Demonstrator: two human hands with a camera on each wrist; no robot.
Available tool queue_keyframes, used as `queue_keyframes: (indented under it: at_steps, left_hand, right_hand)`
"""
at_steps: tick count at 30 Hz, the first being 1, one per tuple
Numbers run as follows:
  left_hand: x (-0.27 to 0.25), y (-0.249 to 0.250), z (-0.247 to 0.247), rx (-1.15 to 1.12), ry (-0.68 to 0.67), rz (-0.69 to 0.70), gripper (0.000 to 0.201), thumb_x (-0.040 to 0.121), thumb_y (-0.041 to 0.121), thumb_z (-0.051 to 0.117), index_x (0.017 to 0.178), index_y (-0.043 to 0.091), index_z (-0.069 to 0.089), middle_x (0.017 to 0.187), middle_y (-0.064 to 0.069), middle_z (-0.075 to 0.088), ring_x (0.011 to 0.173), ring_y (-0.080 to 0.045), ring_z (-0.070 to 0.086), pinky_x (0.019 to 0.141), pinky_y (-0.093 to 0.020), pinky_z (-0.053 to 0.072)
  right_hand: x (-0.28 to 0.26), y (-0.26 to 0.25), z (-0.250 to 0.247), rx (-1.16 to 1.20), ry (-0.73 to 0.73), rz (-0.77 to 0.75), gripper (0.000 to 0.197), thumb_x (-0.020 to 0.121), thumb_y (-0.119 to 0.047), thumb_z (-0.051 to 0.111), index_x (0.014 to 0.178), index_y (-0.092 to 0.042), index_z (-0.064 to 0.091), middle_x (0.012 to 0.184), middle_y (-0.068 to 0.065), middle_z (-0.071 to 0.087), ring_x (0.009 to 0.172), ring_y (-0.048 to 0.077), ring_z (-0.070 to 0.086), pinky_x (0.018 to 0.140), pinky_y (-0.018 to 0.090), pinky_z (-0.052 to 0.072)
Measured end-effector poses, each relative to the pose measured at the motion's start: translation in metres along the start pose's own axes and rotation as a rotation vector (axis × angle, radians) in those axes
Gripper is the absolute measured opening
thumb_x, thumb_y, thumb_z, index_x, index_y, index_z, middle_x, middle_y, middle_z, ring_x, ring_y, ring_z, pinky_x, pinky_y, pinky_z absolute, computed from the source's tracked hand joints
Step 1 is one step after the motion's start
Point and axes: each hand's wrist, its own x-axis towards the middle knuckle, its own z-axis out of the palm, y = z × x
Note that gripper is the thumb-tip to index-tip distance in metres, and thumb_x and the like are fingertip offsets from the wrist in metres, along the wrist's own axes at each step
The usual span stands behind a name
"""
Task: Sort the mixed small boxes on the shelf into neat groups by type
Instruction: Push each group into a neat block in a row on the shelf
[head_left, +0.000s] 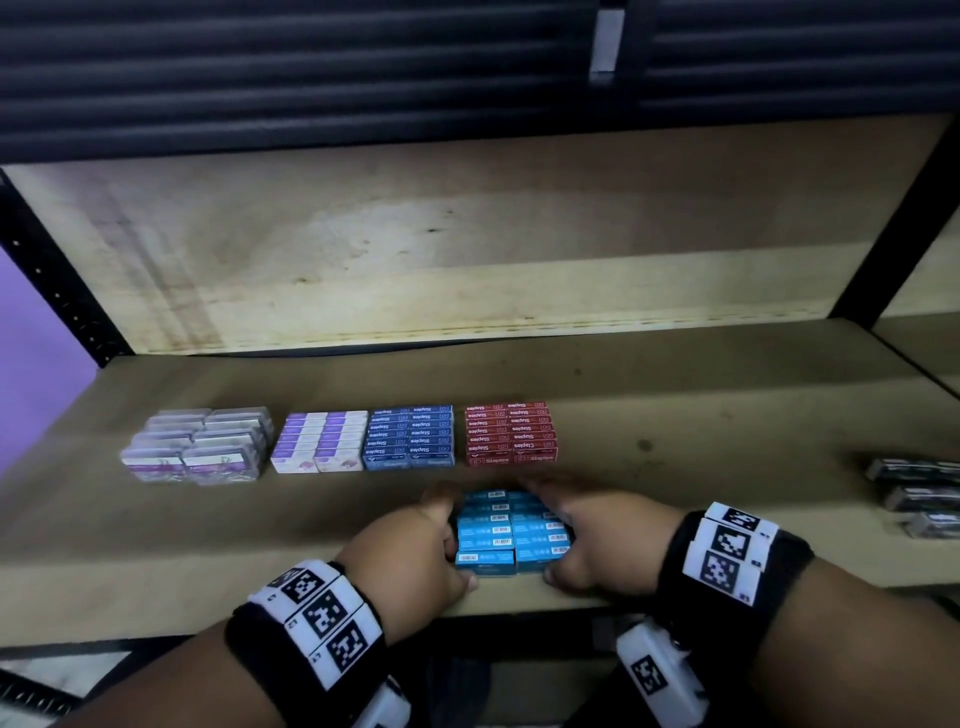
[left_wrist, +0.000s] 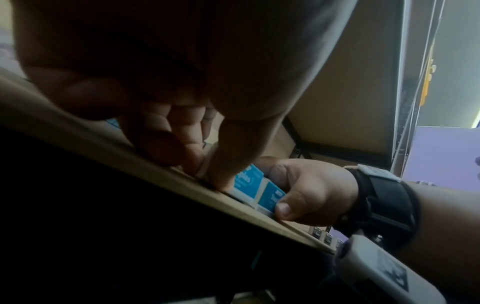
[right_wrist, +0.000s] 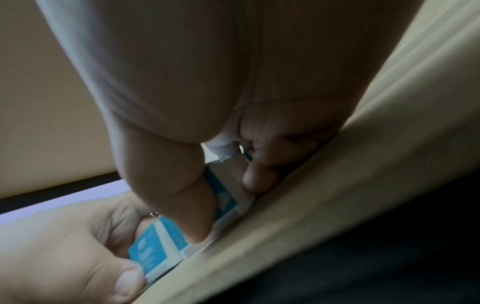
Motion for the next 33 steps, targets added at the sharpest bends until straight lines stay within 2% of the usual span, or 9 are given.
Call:
queue_keyframes:
  at_steps: [4, 6, 12, 15, 18, 22, 25, 29, 33]
  left_hand:
    - [-0.002, -0.003, -0.004, -0.018, -0.019, 0.011, 0.054, 0.071, 0.048, 0.075, 0.115, 0.035, 0.046, 0.084, 0.018, 0.064, 0.076, 0.0, 0.061, 0.068, -0.023, 0.047]
    - [-0.004, -0.005, -0.009, -0.047, -0.046, 0.038, 0.049, 0.07, 0.046, 0.074, 0.11, 0.034, 0.047, 0.081, 0.017, 0.065, 0.074, 0.001, 0.061, 0.073, -0.024, 0.051]
    - [-0.019, -0.012, -0.033, -0.129, -0.155, 0.155, 0.045, 0.065, 0.045, 0.058, 0.109, 0.045, 0.046, 0.08, 0.02, 0.064, 0.066, 0.001, 0.058, 0.064, -0.02, 0.047]
    - [-0.025, -0.014, -0.043, -0.161, -0.186, 0.182, 0.04, 0.064, 0.045, 0.053, 0.103, 0.052, 0.057, 0.075, 0.024, 0.064, 0.059, 0.003, 0.056, 0.055, -0.012, 0.04]
    - [-0.027, -0.015, -0.049, -0.222, -0.182, 0.168, 0.026, 0.07, 0.046, 0.061, 0.095, 0.05, 0.067, 0.072, 0.023, 0.065, 0.059, 0.004, 0.056, 0.058, -0.012, 0.042]
    - [-0.031, -0.016, -0.051, -0.247, -0.203, 0.193, 0.034, 0.075, 0.035, 0.054, 0.105, 0.043, 0.07, 0.083, 0.026, 0.068, 0.075, 0.007, 0.062, 0.076, -0.018, 0.051]
    - [-0.031, -0.011, -0.048, -0.164, -0.137, 0.213, 0.029, 0.081, 0.027, 0.058, 0.103, 0.042, 0.07, 0.081, 0.021, 0.068, 0.072, 0.004, 0.061, 0.074, -0.019, 0.05]
    - [-0.028, -0.002, -0.043, 0.0, -0.092, 0.319, 0.02, 0.084, 0.042, 0.062, 0.102, 0.042, 0.068, 0.075, 0.015, 0.058, 0.076, 0.001, 0.055, 0.07, -0.018, 0.042]
    - [-0.021, 0.0, -0.034, 0.104, -0.026, 0.366, 0.029, 0.085, 0.054, 0.06, 0.108, 0.037, 0.067, 0.093, 0.015, 0.052, 0.091, -0.001, 0.054, 0.079, -0.022, 0.043]
  right_hand:
    - [0.002, 0.001, 0.001, 0.012, -0.011, -0.004, 0.093, 0.061, -0.054, 0.068, 0.139, -0.056, 0.019, 0.123, -0.018, 0.061, 0.102, 0.004, 0.061, 0.092, 0.024, 0.049]
    - [0.003, 0.002, 0.001, 0.016, -0.009, -0.006, 0.092, 0.06, -0.055, 0.068, 0.137, -0.06, 0.018, 0.121, -0.02, 0.061, 0.101, 0.003, 0.061, 0.09, 0.021, 0.048]
    - [0.003, 0.003, 0.003, 0.022, 0.0, -0.006, 0.088, 0.06, -0.056, 0.068, 0.131, -0.064, 0.016, 0.116, -0.021, 0.062, 0.098, 0.003, 0.062, 0.084, 0.018, 0.047]
    - [0.004, 0.003, 0.003, 0.02, 0.0, -0.007, 0.092, 0.059, -0.057, 0.067, 0.134, -0.063, 0.015, 0.117, -0.021, 0.062, 0.098, 0.003, 0.062, 0.086, 0.019, 0.048]
    - [0.004, 0.004, 0.003, 0.006, 0.002, -0.013, 0.091, 0.059, -0.057, 0.067, 0.134, -0.063, 0.016, 0.118, -0.021, 0.062, 0.099, 0.004, 0.062, 0.086, 0.02, 0.047]
    - [0.004, 0.003, 0.003, 0.013, 0.003, -0.015, 0.091, 0.06, -0.056, 0.068, 0.136, -0.062, 0.017, 0.114, -0.021, 0.063, 0.096, 0.002, 0.062, 0.082, 0.018, 0.046]
    - [0.003, 0.002, 0.002, 0.013, -0.002, -0.024, 0.091, 0.061, -0.054, 0.068, 0.136, -0.061, 0.016, 0.113, -0.021, 0.062, 0.094, 0.001, 0.061, 0.08, 0.015, 0.044]
    - [0.002, 0.001, -0.001, 0.016, -0.011, -0.036, 0.093, 0.063, -0.052, 0.069, 0.14, -0.058, 0.017, 0.122, -0.019, 0.061, 0.101, 0.002, 0.061, 0.089, 0.019, 0.047]
    - [0.003, 0.002, 0.0, 0.022, -0.002, -0.046, 0.095, 0.061, -0.054, 0.068, 0.141, -0.059, 0.016, 0.125, -0.019, 0.06, 0.105, 0.005, 0.061, 0.094, 0.024, 0.048]
